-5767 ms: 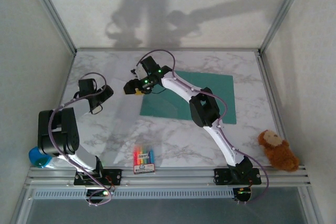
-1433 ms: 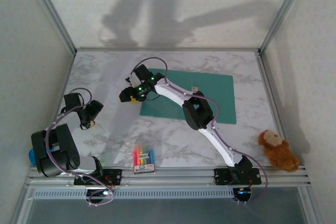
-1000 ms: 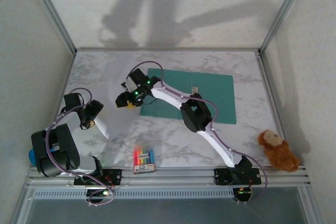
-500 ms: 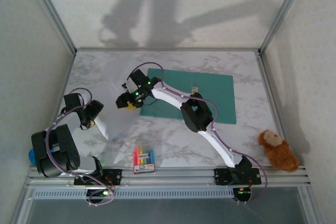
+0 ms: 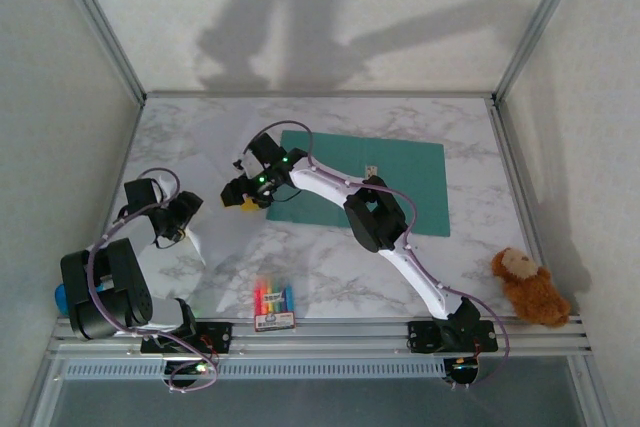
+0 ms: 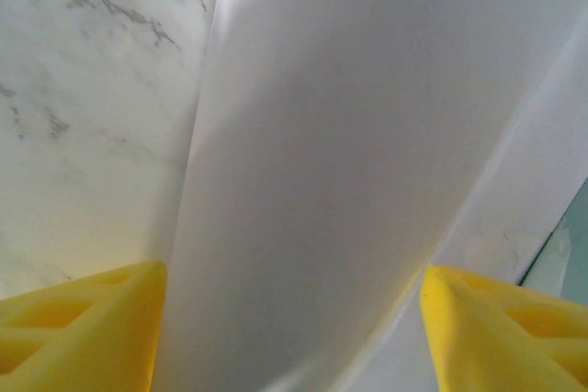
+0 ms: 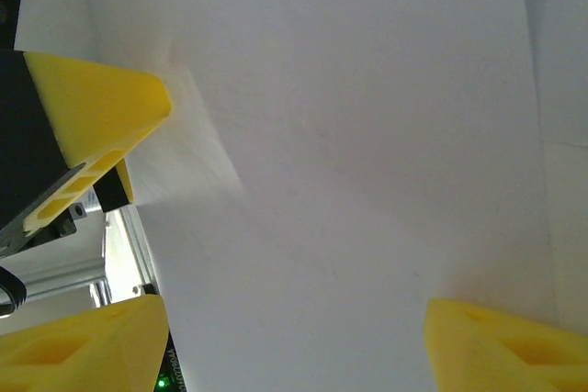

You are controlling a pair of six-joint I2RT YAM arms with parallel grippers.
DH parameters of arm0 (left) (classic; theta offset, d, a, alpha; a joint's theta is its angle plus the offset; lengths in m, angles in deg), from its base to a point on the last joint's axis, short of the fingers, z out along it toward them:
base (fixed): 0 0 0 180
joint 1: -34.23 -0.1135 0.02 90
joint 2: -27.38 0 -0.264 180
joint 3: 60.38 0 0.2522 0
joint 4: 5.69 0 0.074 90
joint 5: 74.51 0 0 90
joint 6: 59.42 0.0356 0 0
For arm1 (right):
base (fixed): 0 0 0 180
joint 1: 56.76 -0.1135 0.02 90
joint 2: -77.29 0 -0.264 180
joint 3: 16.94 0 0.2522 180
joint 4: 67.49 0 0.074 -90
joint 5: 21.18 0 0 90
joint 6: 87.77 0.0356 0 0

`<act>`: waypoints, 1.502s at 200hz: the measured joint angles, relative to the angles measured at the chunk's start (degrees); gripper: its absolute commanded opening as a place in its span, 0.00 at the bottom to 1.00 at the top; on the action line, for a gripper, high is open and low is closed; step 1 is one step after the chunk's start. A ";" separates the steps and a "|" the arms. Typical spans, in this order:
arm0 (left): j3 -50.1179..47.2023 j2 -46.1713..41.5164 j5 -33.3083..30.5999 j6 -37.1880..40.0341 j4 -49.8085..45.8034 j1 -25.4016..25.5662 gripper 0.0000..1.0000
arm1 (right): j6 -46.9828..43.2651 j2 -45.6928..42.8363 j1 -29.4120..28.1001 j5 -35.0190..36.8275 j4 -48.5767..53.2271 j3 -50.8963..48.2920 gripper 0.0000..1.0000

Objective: Put the files into the folder

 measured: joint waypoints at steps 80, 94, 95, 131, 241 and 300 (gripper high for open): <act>-0.66 0.00 1.86 -0.44 0.35 0.07 0.65 | 1.49 -0.63 -0.04 -1.09 -0.68 -1.29 0.75; -0.66 -0.02 1.84 -0.46 0.44 0.07 0.61 | 1.49 -0.66 -0.07 -1.14 -0.68 -1.36 0.75; -0.66 -0.02 1.84 -0.48 0.44 0.07 0.61 | 1.49 -0.66 -0.07 -1.14 -0.66 -1.36 0.75; -0.70 -0.24 1.84 -0.48 0.44 0.07 0.57 | 1.49 -0.98 -0.04 -1.33 -0.61 -1.86 0.76; -0.83 -0.81 4.11 -2.03 2.67 0.07 0.42 | 2.56 -7.93 5.07 -3.65 0.39 -4.00 0.79; -1.55 -0.87 7.15 -3.54 4.15 0.07 0.40 | 4.87 -10.36 8.76 -5.95 -1.62 -10.64 0.82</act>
